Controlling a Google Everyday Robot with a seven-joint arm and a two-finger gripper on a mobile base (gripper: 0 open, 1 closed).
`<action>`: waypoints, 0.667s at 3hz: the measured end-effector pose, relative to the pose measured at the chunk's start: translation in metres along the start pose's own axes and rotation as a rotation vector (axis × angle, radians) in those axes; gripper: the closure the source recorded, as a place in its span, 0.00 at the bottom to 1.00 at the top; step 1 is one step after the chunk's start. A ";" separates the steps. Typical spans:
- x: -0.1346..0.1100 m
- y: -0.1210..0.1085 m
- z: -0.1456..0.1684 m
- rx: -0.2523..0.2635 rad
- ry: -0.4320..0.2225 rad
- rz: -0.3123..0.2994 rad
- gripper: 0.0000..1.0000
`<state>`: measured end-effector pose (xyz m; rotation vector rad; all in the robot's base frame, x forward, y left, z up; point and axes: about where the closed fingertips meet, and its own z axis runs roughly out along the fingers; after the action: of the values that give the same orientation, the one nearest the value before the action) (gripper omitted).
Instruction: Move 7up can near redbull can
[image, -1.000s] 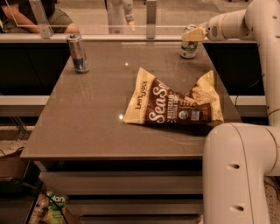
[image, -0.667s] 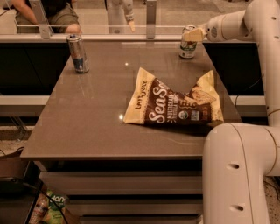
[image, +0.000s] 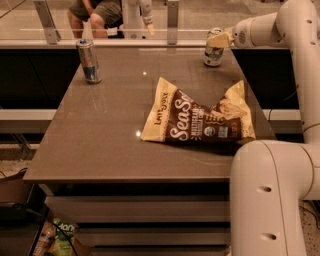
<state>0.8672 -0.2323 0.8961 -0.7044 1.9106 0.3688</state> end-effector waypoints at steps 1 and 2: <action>0.000 0.001 0.001 -0.002 0.001 0.000 1.00; -0.008 0.010 0.000 -0.015 0.016 -0.013 1.00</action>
Offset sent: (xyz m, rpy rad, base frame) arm -0.0114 0.0167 0.0248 -0.0362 0.0123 0.0316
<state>0.8637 -0.2216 0.9029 -0.7310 1.9192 0.3703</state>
